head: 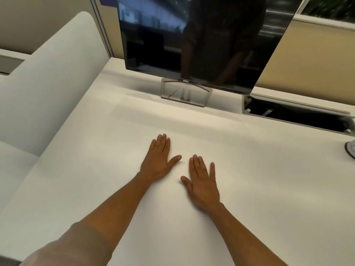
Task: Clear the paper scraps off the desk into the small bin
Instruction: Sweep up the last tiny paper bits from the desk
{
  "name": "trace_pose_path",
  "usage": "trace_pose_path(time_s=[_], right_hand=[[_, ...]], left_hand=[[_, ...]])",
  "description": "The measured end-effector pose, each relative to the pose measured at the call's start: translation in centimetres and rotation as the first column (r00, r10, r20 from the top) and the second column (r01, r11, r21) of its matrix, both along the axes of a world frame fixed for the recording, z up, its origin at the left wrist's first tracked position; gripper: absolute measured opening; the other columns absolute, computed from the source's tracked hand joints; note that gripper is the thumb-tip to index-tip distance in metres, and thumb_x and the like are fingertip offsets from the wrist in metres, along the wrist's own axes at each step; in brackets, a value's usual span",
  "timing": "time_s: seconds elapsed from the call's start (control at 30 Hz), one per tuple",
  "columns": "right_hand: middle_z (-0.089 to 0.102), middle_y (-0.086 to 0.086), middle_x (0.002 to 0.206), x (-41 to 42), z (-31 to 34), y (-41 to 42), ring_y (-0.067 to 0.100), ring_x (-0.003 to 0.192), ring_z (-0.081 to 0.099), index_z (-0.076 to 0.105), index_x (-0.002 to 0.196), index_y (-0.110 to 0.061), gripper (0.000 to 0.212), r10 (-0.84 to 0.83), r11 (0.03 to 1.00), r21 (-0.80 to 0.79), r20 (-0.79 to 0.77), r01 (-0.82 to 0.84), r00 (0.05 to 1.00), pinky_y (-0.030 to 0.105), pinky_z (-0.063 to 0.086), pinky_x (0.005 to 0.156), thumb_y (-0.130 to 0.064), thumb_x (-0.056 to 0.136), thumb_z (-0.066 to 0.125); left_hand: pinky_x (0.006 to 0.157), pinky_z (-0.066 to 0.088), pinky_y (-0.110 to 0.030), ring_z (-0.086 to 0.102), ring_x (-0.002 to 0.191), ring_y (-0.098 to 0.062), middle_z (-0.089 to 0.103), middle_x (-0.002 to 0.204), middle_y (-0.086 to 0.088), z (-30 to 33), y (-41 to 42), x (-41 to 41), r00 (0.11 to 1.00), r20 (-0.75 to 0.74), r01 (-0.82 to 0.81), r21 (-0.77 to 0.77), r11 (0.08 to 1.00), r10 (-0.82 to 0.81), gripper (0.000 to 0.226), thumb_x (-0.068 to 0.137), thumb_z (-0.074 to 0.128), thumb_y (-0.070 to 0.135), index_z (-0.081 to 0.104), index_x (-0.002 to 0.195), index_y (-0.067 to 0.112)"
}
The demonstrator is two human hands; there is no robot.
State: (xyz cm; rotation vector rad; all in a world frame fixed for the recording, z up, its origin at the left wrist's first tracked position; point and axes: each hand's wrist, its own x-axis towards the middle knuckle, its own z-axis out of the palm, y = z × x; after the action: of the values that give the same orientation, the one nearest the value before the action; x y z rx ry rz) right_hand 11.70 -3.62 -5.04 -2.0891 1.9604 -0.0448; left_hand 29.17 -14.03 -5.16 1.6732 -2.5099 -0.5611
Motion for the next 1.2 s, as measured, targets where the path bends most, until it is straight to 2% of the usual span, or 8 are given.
trace_pose_path(time_s=[0.2, 0.6, 0.7, 0.83, 0.93, 1.0, 1.1, 1.2], right_hand=[[-0.002, -0.002, 0.161, 0.0, 0.1, 0.0, 0.009, 0.146, -0.012, 0.004, 0.153, -0.014, 0.076, -0.012, 1.0, -0.021, 0.042, 0.012, 0.999, 0.047, -0.012, 0.116, -0.058, 0.092, -0.008], [-0.01, -0.006, 0.16, -0.1, 0.6, 0.1, 0.006, 0.143, -0.021, -0.003, 0.152, -0.017, 0.079, -0.012, 1.0, 0.024, 0.075, 0.01, 0.997, 0.043, -0.018, 0.114, -0.061, 0.087, -0.011], [-0.008, -0.006, 0.16, -0.3, 0.7, 0.2, 0.006, 0.143, -0.021, -0.001, 0.152, -0.017, 0.082, 0.0, 1.0, 0.024, 0.094, -0.003, 0.996, 0.041, -0.018, 0.114, -0.062, 0.084, -0.013], [-0.01, -0.007, 0.16, -0.6, 1.0, 0.3, 0.004, 0.143, -0.021, -0.002, 0.152, -0.018, 0.082, 0.01, 0.999, 0.043, 0.117, -0.015, 0.993, 0.039, -0.018, 0.115, -0.062, 0.084, -0.013], [-0.008, -0.008, 0.16, -0.7, 1.0, 0.4, 0.003, 0.144, -0.019, -0.001, 0.152, -0.018, 0.08, 0.009, 0.999, 0.038, 0.126, -0.014, 0.992, 0.038, -0.018, 0.115, -0.061, 0.086, -0.01], [-0.007, -0.008, 0.16, -0.7, 0.9, 0.5, 0.003, 0.144, -0.018, -0.001, 0.152, -0.017, 0.079, 0.008, 1.0, 0.028, 0.118, -0.011, 0.993, 0.038, -0.017, 0.115, -0.061, 0.087, -0.009], [-0.008, -0.008, 0.16, -0.7, 0.9, 0.6, 0.003, 0.144, -0.018, -0.002, 0.152, -0.017, 0.076, 0.005, 1.0, 0.024, 0.101, -0.008, 0.995, 0.037, -0.017, 0.115, -0.06, 0.089, -0.006], [-0.008, -0.008, 0.16, -0.6, 0.8, 0.5, 0.004, 0.144, -0.018, -0.001, 0.152, -0.017, 0.076, 0.004, 1.0, 0.02, 0.1, -0.006, 0.995, 0.037, -0.018, 0.115, -0.059, 0.089, -0.005]], left_hand=[[0.119, -0.008, -0.024, -0.009, 0.147, -0.005, -0.002, 0.161, 0.005, -0.7, 1.3, 0.6, 0.979, -0.061, 0.194, -0.027, 0.981, -0.195, 0.077, 0.092, 0.011, 0.064, 0.008, 0.153, 0.017], [0.119, 0.001, -0.022, 0.013, 0.146, -0.008, 0.02, 0.156, 0.006, -1.3, 7.4, 0.4, 0.97, -0.165, 0.169, -0.072, 0.983, -0.178, 0.064, 0.101, 0.011, 0.052, 0.03, 0.148, 0.014], [0.118, 0.0, -0.02, 0.016, 0.146, -0.009, 0.022, 0.155, 0.008, -1.4, 8.1, 0.6, 0.965, -0.203, 0.157, -0.057, 0.986, -0.166, 0.069, 0.099, 0.004, 0.053, 0.033, 0.147, 0.014], [0.115, -0.002, -0.01, 0.024, 0.144, -0.009, 0.029, 0.149, 0.014, -0.5, 8.4, 1.3, 0.949, -0.27, 0.162, -0.025, 0.986, -0.163, 0.078, 0.093, 0.001, 0.061, 0.044, 0.142, 0.018], [0.116, 0.006, -0.013, 0.028, 0.141, -0.009, 0.036, 0.146, 0.01, 0.9, 8.0, 2.4, 0.951, -0.294, 0.047, -0.149, 0.988, -0.09, 0.063, 0.099, 0.019, 0.053, 0.049, 0.138, 0.014], [0.118, 0.006, -0.019, 0.023, 0.142, -0.009, 0.036, 0.149, 0.004, 1.2, 7.9, 3.2, 0.957, -0.278, -0.141, -0.188, 0.972, 0.085, 0.062, 0.097, 0.026, 0.051, 0.043, 0.142, 0.011], [0.12, -0.002, -0.026, 0.004, 0.148, -0.013, 0.015, 0.16, -0.003, 0.5, 9.2, 3.9, 0.92, -0.201, -0.355, -0.054, 0.933, 0.338, 0.089, 0.086, 0.012, 0.07, 0.018, 0.152, 0.009], [0.118, -0.011, -0.029, -0.009, 0.148, -0.017, 0.002, 0.161, -0.009, -0.3, 10.9, 3.4, 0.927, -0.103, -0.365, -0.021, 0.931, 0.361, 0.106, 0.078, -0.003, 0.081, 0.005, 0.152, 0.005]])
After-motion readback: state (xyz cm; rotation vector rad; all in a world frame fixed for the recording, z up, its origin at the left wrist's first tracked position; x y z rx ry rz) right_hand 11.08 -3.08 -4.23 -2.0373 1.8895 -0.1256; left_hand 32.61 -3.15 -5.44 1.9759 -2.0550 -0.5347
